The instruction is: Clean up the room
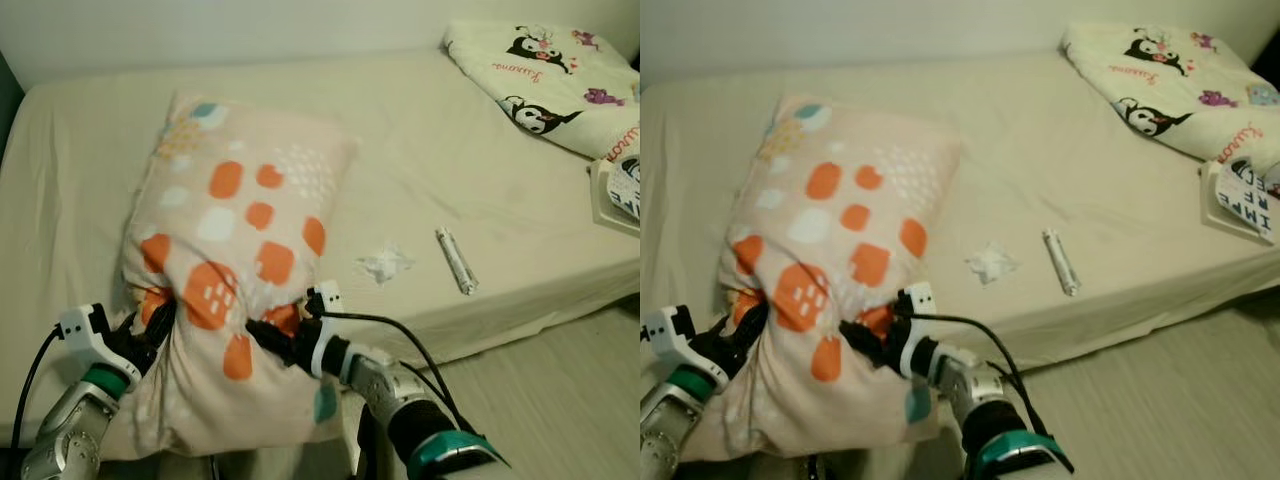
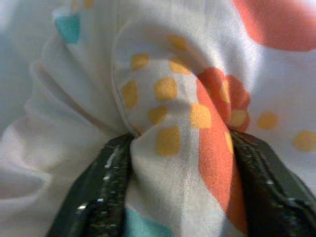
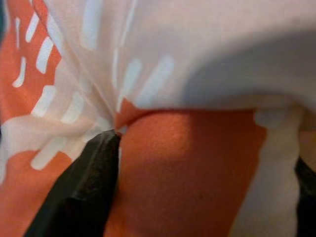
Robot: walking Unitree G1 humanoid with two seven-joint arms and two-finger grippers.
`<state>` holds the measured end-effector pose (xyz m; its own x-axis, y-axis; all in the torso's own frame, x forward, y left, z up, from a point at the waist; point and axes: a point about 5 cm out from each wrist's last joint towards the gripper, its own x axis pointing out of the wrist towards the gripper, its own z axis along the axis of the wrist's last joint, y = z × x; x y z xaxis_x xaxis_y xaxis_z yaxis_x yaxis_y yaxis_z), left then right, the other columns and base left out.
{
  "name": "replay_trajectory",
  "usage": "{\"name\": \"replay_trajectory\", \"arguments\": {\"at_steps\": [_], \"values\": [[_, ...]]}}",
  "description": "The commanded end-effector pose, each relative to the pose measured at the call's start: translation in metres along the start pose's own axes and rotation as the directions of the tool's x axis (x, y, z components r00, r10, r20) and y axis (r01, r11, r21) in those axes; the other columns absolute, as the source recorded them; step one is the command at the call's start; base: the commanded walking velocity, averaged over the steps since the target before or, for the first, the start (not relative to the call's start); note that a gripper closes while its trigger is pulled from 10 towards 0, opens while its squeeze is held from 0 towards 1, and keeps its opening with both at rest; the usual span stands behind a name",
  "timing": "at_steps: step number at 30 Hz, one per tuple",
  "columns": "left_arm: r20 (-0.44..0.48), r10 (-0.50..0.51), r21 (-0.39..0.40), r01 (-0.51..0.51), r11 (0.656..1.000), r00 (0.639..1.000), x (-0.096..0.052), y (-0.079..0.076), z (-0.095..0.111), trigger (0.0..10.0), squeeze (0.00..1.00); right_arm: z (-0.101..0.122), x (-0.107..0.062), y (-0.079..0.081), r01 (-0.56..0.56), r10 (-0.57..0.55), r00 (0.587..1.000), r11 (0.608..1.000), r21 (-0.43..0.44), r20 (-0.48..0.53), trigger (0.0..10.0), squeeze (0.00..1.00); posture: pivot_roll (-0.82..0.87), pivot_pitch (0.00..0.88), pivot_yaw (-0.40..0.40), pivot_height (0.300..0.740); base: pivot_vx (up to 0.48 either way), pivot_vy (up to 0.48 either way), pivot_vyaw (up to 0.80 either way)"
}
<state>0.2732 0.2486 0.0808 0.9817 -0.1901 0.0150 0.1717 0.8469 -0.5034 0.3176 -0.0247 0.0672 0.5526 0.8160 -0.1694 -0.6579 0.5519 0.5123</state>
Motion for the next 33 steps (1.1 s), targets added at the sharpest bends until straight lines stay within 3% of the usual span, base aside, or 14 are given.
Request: {"name": "replay_trajectory", "arguments": {"at_steps": [1, 7, 15, 24, 27, 31, 33], "values": [[-0.024, -0.039, -0.06, 0.037, 0.997, 0.999, -0.003, -0.008, -0.01, 0.0, 0.0, -0.03, 0.016, 0.026, -0.049, 0.055, 0.996, 0.995, 0.089, -0.066, 0.0, 0.0, 0.14, 0.067, -0.008, 0.567, 0.0, 0.0, 0.0], [-0.03, -0.065, -0.104, 0.061, 0.993, 0.997, -0.01, -0.012, -0.014, 0.0, 0.0, -0.031, 0.017, 0.025, -0.007, 0.012, 0.999, 0.994, 0.113, -0.039, 0.0, 0.0, 0.15, 0.067, 0.006, 0.567, 0.0, 0.0, 0.0], [-0.037, -0.059, -0.092, 0.056, 0.994, 0.998, -0.015, -0.015, -0.017, 0.0, 0.0, -0.028, 0.019, 0.026, 0.011, -0.01, 1.0, 0.994, 0.113, -0.01, 0.0, 0.0, 0.15, 0.065, 0.005, 0.567, 0.0, 0.0, 0.0], [-0.053, -0.068, 0.004, 0.069, 0.998, 0.996, -0.023, -0.036, -0.013, 0.0, 0.0, 0.011, 0.021, 0.023, 0.054, -0.077, 0.982, 0.99, 0.131, 0.175, 0.0, 0.0, 0.14, 0.054, -0.015, 0.567, 0.0, 0.0, 0.0], [-0.012, -0.079, 0.05, 0.079, 0.996, 0.997, -0.026, -0.049, -0.005, 0.0, 0.0, 0.031, 0.022, 0.027, 0.031, -0.054, 0.97, 0.994, 0.101, 0.237, 0.0, 0.0, 0.15, 0.053, -0.045, 0.567, 0.0, 0.0, 0.0], [0.01, -0.083, 0.063, 0.082, 0.995, 0.996, -0.027, -0.055, -0.001, 0.0, 0.0, 0.039, 0.022, 0.029, 0.021, -0.041, 0.964, 0.997, 0.079, 0.262, 0.0, 0.0, 0.15, 0.053, -0.045, 0.567, 0.0, 0.0, 0.0], [0.043, -0.095, 0.122, 0.089, 0.989, 0.995, -0.026, -0.069, 0.006, 0.0, 0.0, 0.057, 0.02, 0.032, 0.006, -0.027, 0.942, 0.998, 0.064, 0.336, 0.0, 0.0, 0.16, 0.048, -0.082, 0.567, 0.0, 0.0, 0.0]]}}
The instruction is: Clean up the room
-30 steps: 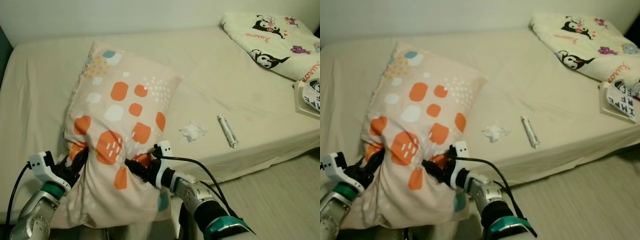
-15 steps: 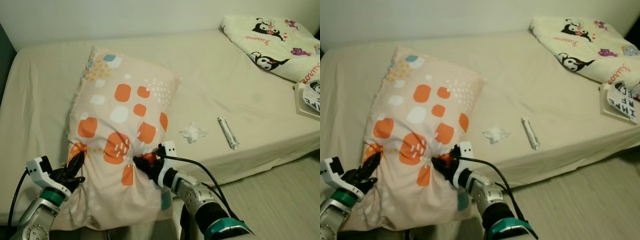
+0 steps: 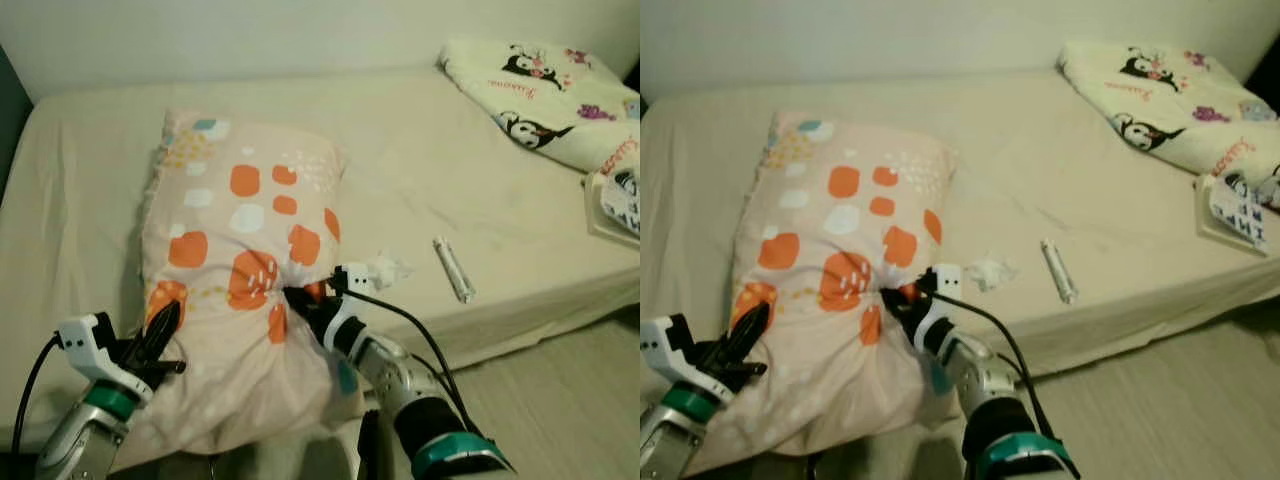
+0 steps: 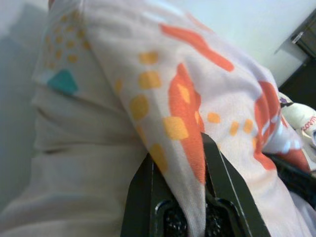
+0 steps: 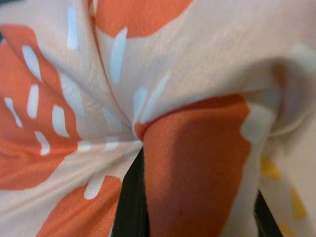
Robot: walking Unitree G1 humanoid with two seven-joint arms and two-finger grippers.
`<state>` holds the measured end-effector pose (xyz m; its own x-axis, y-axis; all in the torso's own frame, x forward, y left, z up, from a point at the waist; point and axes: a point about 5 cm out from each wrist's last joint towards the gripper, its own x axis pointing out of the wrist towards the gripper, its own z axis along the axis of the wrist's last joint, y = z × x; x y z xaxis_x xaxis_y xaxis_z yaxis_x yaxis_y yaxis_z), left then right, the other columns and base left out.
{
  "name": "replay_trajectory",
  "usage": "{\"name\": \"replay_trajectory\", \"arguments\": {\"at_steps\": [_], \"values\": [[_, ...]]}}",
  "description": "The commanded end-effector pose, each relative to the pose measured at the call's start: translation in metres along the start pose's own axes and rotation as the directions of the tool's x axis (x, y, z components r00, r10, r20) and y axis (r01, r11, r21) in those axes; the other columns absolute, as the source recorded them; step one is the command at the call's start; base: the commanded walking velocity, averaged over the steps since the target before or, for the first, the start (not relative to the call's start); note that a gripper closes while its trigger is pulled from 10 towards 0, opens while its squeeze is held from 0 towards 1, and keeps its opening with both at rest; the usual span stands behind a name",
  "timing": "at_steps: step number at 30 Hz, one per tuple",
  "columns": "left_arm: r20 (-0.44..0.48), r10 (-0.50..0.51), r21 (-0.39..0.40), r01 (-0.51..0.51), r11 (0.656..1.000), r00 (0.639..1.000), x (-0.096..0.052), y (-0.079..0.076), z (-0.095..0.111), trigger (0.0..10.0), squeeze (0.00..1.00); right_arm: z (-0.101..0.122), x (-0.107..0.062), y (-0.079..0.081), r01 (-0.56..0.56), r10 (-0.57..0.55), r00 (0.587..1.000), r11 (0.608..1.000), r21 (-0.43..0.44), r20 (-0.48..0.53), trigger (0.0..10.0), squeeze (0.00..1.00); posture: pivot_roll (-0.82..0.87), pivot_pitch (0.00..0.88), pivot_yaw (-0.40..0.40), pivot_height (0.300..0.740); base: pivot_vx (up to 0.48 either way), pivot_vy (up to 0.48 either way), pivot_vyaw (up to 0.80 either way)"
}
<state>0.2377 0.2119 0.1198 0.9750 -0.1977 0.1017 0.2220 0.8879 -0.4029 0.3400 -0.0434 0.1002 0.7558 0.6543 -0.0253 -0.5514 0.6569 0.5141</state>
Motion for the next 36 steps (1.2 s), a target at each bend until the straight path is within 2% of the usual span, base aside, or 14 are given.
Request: {"name": "replay_trajectory", "arguments": {"at_steps": [1, 2, 4, 9, 10, 11, 12, 14, 15, 18, 20, 24, 36], "values": [[-0.006, -0.051, 0.035, 0.051, 0.998, 0.999, 0.002, -0.02, -0.001, 0.0, 0.0, 0.015, 0.025, 0.046, -0.135, 0.127, 0.985, 0.989, 0.059, 0.118, 0.0, 0.0, 0.16, 0.048, -0.082, 0.567, 0.0, 0.0, 0.0], [0.023, -0.047, 0.052, 0.046, 0.998, 0.999, 0.003, -0.027, 0.004, 0.0, 0.0, 0.02, 0.025, 0.047, -0.143, 0.135, 0.981, 0.988, 0.048, 0.141, 0.0, 0.0, 0.16, 0.047, -0.084, 0.567, 0.0, 0.0, 0.0], [0.043, -0.042, 0.056, 0.04, 0.998, 0.998, 0.003, -0.031, 0.006, 0.0, 0.0, 0.021, 0.024, 0.047, -0.148, 0.141, 0.979, 0.988, 0.039, 0.146, 0.0, 0.0, 0.16, 0.047, -0.083, 0.567, 0.0, 0.0, 0.0], [0.056, 0.036, 0.086, -0.041, 0.995, 0.998, -0.003, -0.034, 0.003, 0.0, 0.0, 0.006, 0.017, 0.042, -0.117, 0.122, 0.988, 0.992, -0.05, 0.096, 0.0, 0.0, 0.16, 0.049, -0.084, 0.567, 0.0, 0.0, 0.0], [0.051, 0.079, 0.126, -0.084, 0.988, 0.996, -0.005, -0.032, 0.001, 0.0, 0.0, 0.004, 0.015, 0.041, -0.091, 0.096, 0.992, 0.994, -0.063, 0.084, 1.2, 0.0, 0.16, 0.049, -0.084, 0.567, 0.0, 0.0, 0.0], [0.051, 0.079, 0.126, -0.084, 0.988, 0.996, -0.005, -0.032, 0.001, 0.0, 0.0, 0.004, 0.015, 0.041, -0.091, 0.096, 0.992, 0.994, -0.063, 0.084, 1.2, 0.0, 0.16, 0.049, -0.084, 0.567, 0.0, 0.0, 0.0], [0.032, 0.117, 0.177, -0.121, 0.977, 0.993, -0.006, -0.028, -0.001, 10.0, 0.0, 0.003, 0.015, 0.04, -0.076, 0.081, 0.994, 0.995, -0.071, 0.074, 10.0, 0.0, 0.16, 0.049, -0.084, 0.567, 0.0, 0.0, 0.0], [0.01, 0.159, 0.259, -0.156, 0.953, 0.987, -0.007, -0.023, -0.002, 10.0, 0.0, 0.002, 0.013, 0.04, -0.074, 0.079, 0.995, 0.995, -0.072, 0.064, 10.0, 0.0, 0.16, 0.051, -0.082, 0.567, 0.0, 0.0, 0.0], [0.01, 0.159, 0.259, -0.156, 0.953, 0.987, -0.007, -0.023, -0.002, 10.0, 0.0, 0.002, 0.013, 0.04, -0.074, 0.079, 0.995, 0.995, -0.072, 0.064, 10.0, 0.0, 0.16, 0.051, -0.082, 0.567, 0.0, 0.0, 0.0], [0.022, 0.149, 0.342, -0.148, 0.928, 0.989, -0.005, -0.022, 0.003, 10.0, 0.0, -0.002, 0.01, 0.038, -0.065, 0.07, 0.996, 0.994, -0.087, 0.061, 10.0, 0.0, 0.16, 0.052, -0.082, 0.567, 0.0, 0.0, 0.0], [0.022, 0.149, 0.342, -0.148, 0.928, 0.989, -0.005, -0.022, 0.003, 10.0, 0.0, -0.002, 0.01, 0.038, -0.065, 0.07, 0.996, 0.994, -0.087, 0.061, 10.0, 0.0, 0.16, 0.052, -0.082, 0.567, 0.0, 0.0, 0.0], [0.043, 0.154, 0.394, -0.158, 0.906, 0.987, -0.001, -0.024, 0.009, 10.0, 0.0, -0.012, 0.004, 0.037, -0.032, 0.036, 0.999, 0.995, -0.091, 0.036, 10.0, 0.0, 0.16, 0.053, -0.073, 0.582, 0.0, 0.0, 0.0], [0.066, 0.196, 0.394, -0.206, 0.896, 0.978, 0.004, -0.025, 0.008, 10.0, 0.0, -0.017, 0.001, 0.039, -0.006, 0.009, 0.999, 0.996, -0.086, 0.037, 10.0, 0.0, 0.15, 0.048, -0.056, 0.627, 0.0, 0.0, 0.0]]}}
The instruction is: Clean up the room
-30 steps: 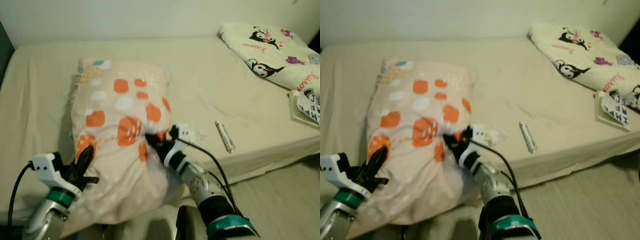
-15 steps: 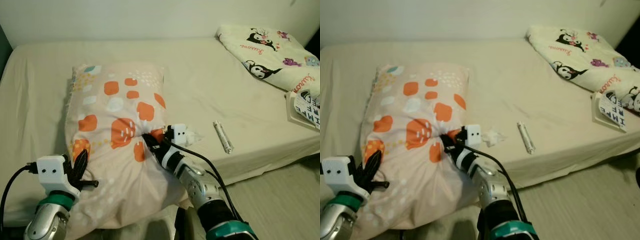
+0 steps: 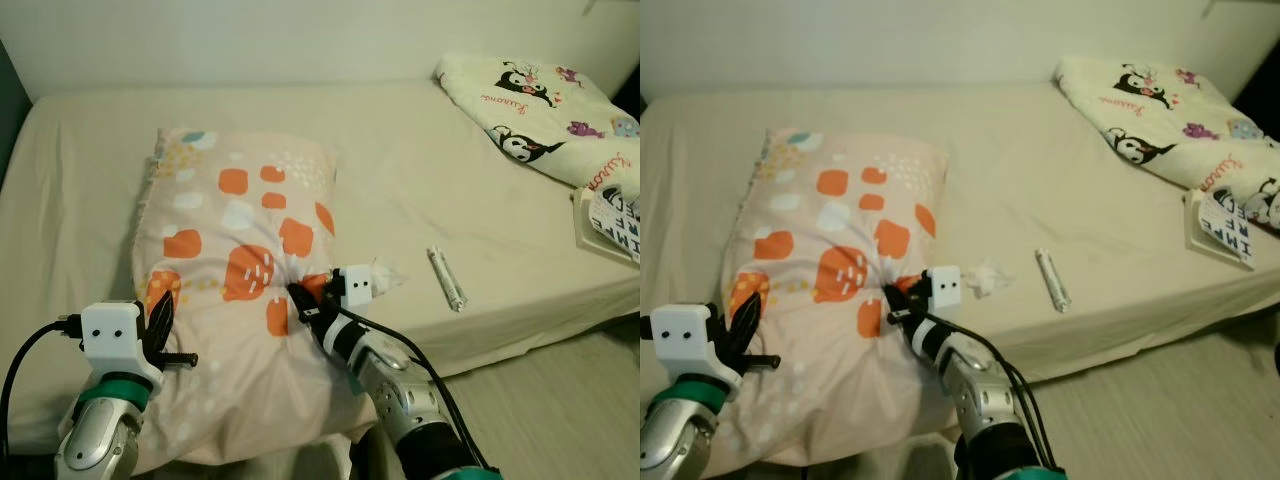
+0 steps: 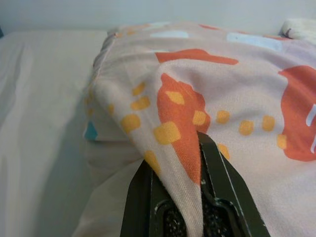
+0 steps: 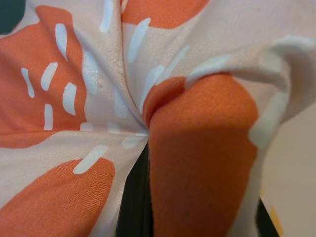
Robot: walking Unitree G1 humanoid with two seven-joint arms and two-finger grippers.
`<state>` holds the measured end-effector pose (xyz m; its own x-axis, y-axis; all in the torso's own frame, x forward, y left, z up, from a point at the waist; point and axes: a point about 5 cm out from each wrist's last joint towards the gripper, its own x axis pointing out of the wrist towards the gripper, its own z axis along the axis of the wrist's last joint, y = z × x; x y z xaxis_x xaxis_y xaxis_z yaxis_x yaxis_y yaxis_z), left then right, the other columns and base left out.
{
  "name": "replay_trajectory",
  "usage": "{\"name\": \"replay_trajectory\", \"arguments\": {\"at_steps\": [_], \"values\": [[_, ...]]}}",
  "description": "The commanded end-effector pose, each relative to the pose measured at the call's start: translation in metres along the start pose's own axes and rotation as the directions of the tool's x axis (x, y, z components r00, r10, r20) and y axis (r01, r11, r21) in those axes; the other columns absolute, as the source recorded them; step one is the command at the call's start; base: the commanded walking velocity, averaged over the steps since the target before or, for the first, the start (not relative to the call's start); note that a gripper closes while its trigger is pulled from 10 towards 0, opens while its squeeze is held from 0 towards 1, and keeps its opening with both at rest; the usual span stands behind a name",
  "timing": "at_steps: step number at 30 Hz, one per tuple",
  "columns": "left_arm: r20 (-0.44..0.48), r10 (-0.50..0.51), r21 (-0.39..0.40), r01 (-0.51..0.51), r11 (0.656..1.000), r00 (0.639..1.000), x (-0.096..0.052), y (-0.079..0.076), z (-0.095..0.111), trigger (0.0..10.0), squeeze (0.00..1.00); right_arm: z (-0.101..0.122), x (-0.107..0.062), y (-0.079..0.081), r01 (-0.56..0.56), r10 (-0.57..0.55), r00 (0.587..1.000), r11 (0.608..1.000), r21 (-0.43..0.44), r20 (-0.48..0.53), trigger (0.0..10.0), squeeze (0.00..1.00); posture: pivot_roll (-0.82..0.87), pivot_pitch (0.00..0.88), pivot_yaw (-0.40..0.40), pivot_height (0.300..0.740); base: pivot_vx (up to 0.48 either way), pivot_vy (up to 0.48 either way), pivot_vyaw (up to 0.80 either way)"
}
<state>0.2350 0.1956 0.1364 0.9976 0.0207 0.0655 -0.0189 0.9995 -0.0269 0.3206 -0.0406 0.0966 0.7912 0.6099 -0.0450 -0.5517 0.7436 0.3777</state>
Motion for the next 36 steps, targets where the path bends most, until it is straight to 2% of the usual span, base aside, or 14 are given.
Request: {"name": "replay_trajectory", "arguments": {"at_steps": [1, 10, 14, 27, 33, 36], "values": [[0.015, -0.009, 0.005, 0.009, 1.0, 1.0, 0.0014, -0.0036, 0.0007, 10.0, 0.0, -0.0018, 0.0119, 0.0303, -0.066, 0.064, 0.997, 0.996, 0.065, 0.035, 10.0, 0.0, 0.15, 0.048, -0.055, 0.632, 0.0, 0.0, 0.0], [-0.001, 0.005, -0.026, -0.005, 1.0, 1.0, 0.0033, -0.0047, -0.0022, 10.0, 0.0, -0.0007, 0.0147, 0.0366, -0.079, 0.077, 0.997, 0.995, 0.058, 0.032, 10.0, 0.0, 0.15, 0.042, -0.061, 0.662, 0.0, 0.0, 0.0], [0.009, 0.002, 0.013, -0.003, 1.0, 1.0, 0.0029, -0.0055, -0.0022, 10.0, 0.0, -0.001, 0.0158, 0.0388, -0.083, 0.082, 0.996, 0.995, 0.06, 0.03, 10.0, 0.0, 0.15, 0.037, -0.062, 0.677, 0.0, 0.0, 0.0], [0.003, -0.003, 0.027, 0.003, 1.0, 1.0, 0.0025, -0.0071, -0.003, 10.0, 0.0, -0.0042, 0.0132, 0.0396, -0.085, 0.083, 0.996, 0.994, 0.07, 0.026, 10.0, 0.0, 0.16, 0.03, -0.058, 0.702, 0.0, 0.0, 0.0], [-0.002, -0.013, 0.044, 0.013, 0.999, 1.0, 0.0015, -0.0095, -0.0045, 10.0, 0.0, -0.0062, 0.0123, 0.0396, -0.084, 0.082, 0.996, 0.994, 0.074, 0.021, 10.0, 0.0, 0.16, 0.029, -0.058, 0.737, 0.0, 0.0, 0.0], [-0.014, -0.005, 0.051, 0.005, 0.999, 1.0, 0.0002, -0.0076, -0.007, 10.0, 0.0, -0.0086, 0.0115, 0.0393, -0.082, 0.081, 0.997, 0.995, 0.063, 0.013, 10.0, 0.0, 0.16, 0.033, -0.059, 0.74, 0.0, 0.0, 0.0]]}}
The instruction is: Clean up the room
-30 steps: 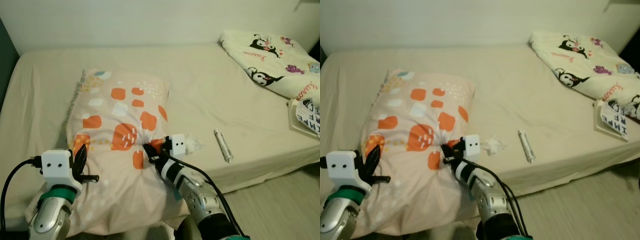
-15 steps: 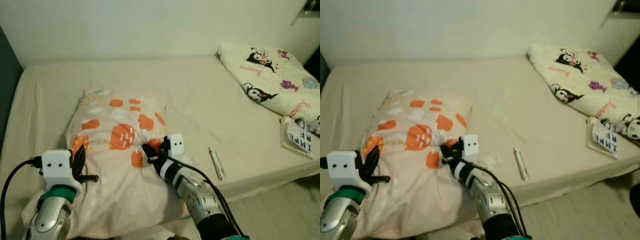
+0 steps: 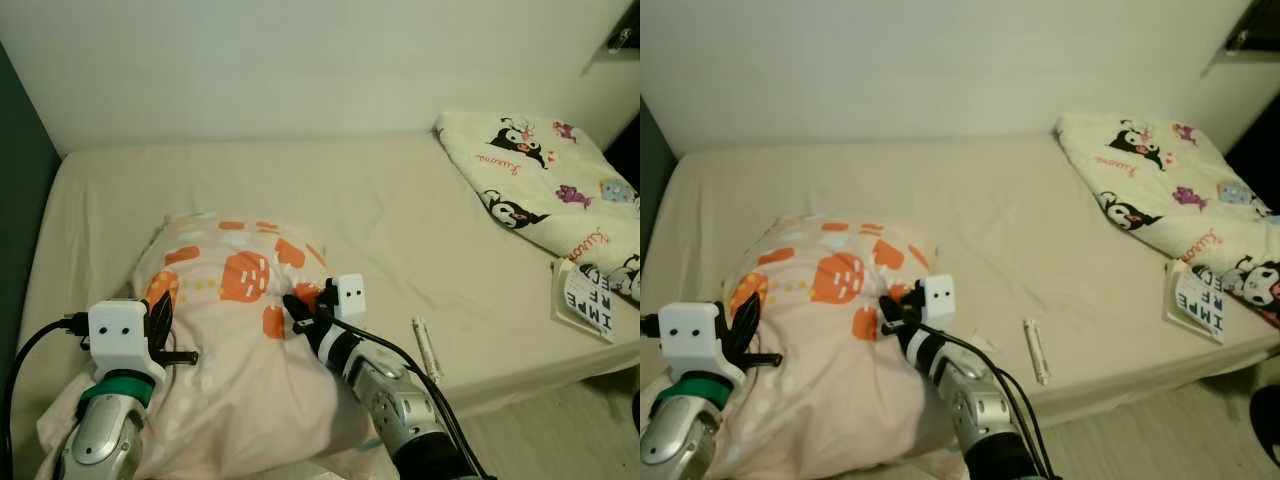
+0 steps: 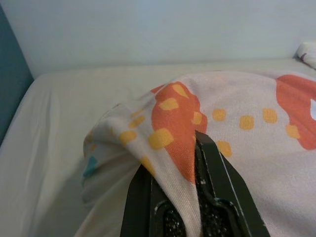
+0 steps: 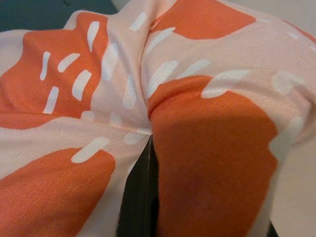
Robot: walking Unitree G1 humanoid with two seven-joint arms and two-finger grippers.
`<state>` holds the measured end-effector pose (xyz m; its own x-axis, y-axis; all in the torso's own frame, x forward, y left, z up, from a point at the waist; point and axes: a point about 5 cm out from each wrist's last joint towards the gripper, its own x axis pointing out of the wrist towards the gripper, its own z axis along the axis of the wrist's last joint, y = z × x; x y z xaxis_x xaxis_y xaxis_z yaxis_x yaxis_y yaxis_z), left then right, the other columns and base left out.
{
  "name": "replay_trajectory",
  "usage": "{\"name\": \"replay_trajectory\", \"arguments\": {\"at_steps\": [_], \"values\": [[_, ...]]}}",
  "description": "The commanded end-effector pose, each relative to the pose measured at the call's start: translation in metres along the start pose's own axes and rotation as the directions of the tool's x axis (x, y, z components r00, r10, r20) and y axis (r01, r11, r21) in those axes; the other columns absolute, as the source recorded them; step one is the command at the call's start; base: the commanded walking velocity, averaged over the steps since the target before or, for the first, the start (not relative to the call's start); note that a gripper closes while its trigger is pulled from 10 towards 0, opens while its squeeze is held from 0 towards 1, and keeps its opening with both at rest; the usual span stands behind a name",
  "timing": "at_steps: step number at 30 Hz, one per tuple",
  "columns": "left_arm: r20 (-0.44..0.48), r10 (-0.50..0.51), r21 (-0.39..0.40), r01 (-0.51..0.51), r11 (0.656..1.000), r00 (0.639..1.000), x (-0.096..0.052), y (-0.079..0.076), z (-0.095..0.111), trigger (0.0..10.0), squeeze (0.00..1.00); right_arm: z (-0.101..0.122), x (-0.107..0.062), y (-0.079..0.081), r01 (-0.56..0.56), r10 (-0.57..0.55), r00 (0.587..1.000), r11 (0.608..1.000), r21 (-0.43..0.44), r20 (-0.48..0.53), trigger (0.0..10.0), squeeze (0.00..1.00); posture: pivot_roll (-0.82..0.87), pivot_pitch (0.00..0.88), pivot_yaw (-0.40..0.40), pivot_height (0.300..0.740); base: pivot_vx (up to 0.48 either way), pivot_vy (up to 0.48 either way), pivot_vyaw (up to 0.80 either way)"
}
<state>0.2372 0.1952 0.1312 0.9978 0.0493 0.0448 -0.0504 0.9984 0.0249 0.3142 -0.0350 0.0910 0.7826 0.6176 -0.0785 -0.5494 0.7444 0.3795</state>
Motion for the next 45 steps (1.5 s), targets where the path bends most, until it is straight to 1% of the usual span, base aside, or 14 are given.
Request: {"name": "replay_trajectory", "arguments": {"at_steps": [1, 5, 11, 12, 16, 22, 27, 29, 34, 35, 41, 45], "values": [[0.0, -0.016, 0.002, 0.016, 1.0, 1.0, -0.002, -0.005, -0.002, 10.0, 0.0, 0.0, 0.012, 0.033, -0.078, 0.076, 0.996, 0.996, 0.05, 0.053, 10.0, 0.0, 0.16, 0.036, -0.059, 0.74, 0.0, 0.0, 0.0], [-0.003, 0.016, 0.004, -0.016, 1.0, 1.0, -0.004, 0.0, -0.003, 10.0, 0.0, 0.0, 0.012, 0.032, -0.058, 0.056, 0.997, 0.998, 0.031, 0.058, 10.0, 0.0, 0.16, 0.046, -0.062, 0.74, 0.0, 0.0, 0.0], [-0.001, 0.024, 0.004, -0.024, 1.0, 1.0, -0.004, 0.0, -0.003, 10.0, 0.0, 0.001, 0.011, 0.03, -0.049, 0.047, 0.997, 0.999, 0.021, 0.065, 10.0, 0.0, 0.16, 0.054, -0.061, 0.74, 0.0, 0.0, 0.0], [0.003, 0.026, 0.01, -0.026, 1.0, 1.0, -0.004, 0.0, -0.001, 10.0, 0.0, 0.002, 0.012, 0.03, -0.042, 0.042, 0.997, 0.999, -0.004, 0.069, 10.0, 0.0, 0.16, 0.055, -0.062, 0.74, 0.0, 0.0, 0.0], [0.01, 0.025, 0.016, -0.025, 1.0, 1.0, -0.003, -0.001, 0.0, 10.0, 0.0, 0.003, 0.012, 0.03, -0.038, 0.04, 0.997, 0.999, -0.022, 0.071, 10.0, 0.0, 0.16, 0.055, -0.061, 0.74, 0.0, 0.0, 0.0], [0.018, 0.006, 0.028, -0.006, 1.0, 1.0, -0.002, -0.004, 0.003, 10.0, 0.0, 0.004, 0.013, 0.029, -0.032, 0.033, 0.997, 0.999, -0.023, 0.066, 10.0, 0.0, 0.16, 0.055, -0.062, 0.74, 0.0, -0.48, 0.8], [0.011, 0.008, 0.031, -0.009, 0.999, 1.0, -0.002, -0.005, 0.003, 10.0, 0.0, 0.003, 0.014, 0.029, -0.028, 0.028, 0.997, 1.0, -0.01, 0.068, 10.0, 0.0, 0.17, 0.056, -0.059, 0.74, 0.0, -0.289, 0.8], [0.008, 0.015, 0.023, -0.016, 1.0, 1.0, -0.001, -0.004, 0.004, 10.0, 0.0, 0.001, 0.013, 0.026, -0.008, 0.008, 0.998, 1.0, 0.002, 0.068, 10.0, 0.0, 0.19, 0.048, -0.051, 0.74, 0.0, 0.0, 0.0], [0.021, 0.019, 0.043, -0.02, 0.999, 1.0, 0.002, -0.001, 0.012, 10.0, 0.0, -0.003, 0.011, 0.021, 0.019, -0.019, 0.998, 1.0, 0.0, 0.064, 10.0, 0.0, 0.2, 0.044, -0.046, 0.74, 0.0, 0.0, 0.0], [0.027, 0.019, 0.05, -0.02, 0.999, 0.999, 0.003, -0.001, 0.016, 10.0, 0.0, -0.003, 0.011, 0.019, 0.028, -0.028, 0.997, 1.0, 0.003, 0.065, 10.0, 0.0, 0.22, 0.047, -0.032, 0.74, 0.0, 0.0, 0.0], [0.034, 0.024, 0.078, -0.027, 0.997, 0.999, 0.002, 0.005, 0.024, 10.0, 0.0, -0.004, 0.008, 0.016, 0.058, -0.059, 0.995, 0.998, 0.017, 0.078, 10.0, 0.0, 0.23, 0.053, -0.02, 0.74, 0.0, 0.0, 0.0], [0.021, 0.015, 0.095, -0.017, 0.995, 1.0, 0.001, 0.004, 0.025, 10.0, 0.0, -0.001, 0.008, 0.014, 0.065, -0.066, 0.994, 0.998, 0.013, 0.091, 10.0, 0.0, 0.24, 0.055, -0.014, 0.74, 0.0, 0.0, 0.0]]}}
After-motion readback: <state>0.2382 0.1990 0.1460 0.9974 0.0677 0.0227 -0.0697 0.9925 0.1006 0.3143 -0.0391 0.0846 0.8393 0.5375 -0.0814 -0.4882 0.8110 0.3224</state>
